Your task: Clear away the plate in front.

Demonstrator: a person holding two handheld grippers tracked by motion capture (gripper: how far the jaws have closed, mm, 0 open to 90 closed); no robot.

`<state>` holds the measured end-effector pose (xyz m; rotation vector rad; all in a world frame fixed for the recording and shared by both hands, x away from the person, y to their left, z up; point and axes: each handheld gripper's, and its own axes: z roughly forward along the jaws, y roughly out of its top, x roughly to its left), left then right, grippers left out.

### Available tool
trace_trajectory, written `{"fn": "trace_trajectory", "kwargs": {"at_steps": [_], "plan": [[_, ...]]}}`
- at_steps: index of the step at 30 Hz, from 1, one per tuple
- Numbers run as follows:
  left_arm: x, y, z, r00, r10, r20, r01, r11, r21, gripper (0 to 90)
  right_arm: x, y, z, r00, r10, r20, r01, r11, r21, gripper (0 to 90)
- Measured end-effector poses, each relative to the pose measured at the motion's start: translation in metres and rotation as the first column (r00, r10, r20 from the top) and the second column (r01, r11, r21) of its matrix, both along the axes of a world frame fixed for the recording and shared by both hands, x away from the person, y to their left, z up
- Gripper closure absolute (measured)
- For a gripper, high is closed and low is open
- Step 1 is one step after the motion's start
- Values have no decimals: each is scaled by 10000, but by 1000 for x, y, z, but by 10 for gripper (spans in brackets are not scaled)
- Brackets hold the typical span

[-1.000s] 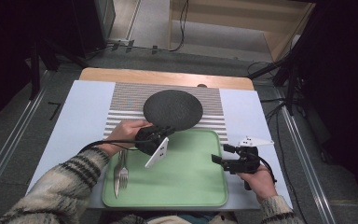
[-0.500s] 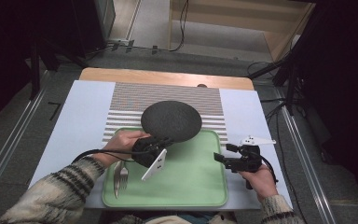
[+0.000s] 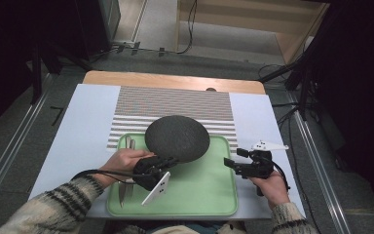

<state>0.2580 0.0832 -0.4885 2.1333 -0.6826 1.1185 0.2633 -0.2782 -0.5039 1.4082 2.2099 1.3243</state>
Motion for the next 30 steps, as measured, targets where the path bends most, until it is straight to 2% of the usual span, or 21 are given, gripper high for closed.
{"fn": "trace_trajectory", "kwargs": {"at_steps": [2, 5, 10, 19, 21, 26, 30], "plan": [[-3, 2, -1, 9999, -10, -150, 9, 10000, -87, 865, 0, 1, 0, 10000, 1, -31, -1, 10000, 20, 208], [-9, 4, -3, 10000, -29, -37, 29, 10000, 86, 871, 2, 2, 0, 10000, 54, 3, -54, 10000, -24, 208], [-15, 7, -2, 9998, -32, -180, 31, 10000, -65, 867, 5, 4, 0, 9999, 141, 17, -141, 9999, -57, 208], [-32, 8, -7, 9987, -499, -113, 501, 9986, 167, 869, 6, 4, 0, 9999, 162, 55, -162, 9999, -27, 208], [-35, 9, -10, 9981, -613, 6, 613, 9976, 314, 871, 6, 3, 0, 9999, 136, 72, -136, 9999, -9, 208], [-41, 10, -11, 9974, -706, -161, 710, 9972, 237, 874, 6, 3, 0, 9999, 128, 46, -128, 9999, -26, 208], [-48, 12, -18, 9950, -991, -109, 995, 9936, 541, 879, 6, 3, 0, 9999, 143, 49, -142, 9999, -20, 208]]}}
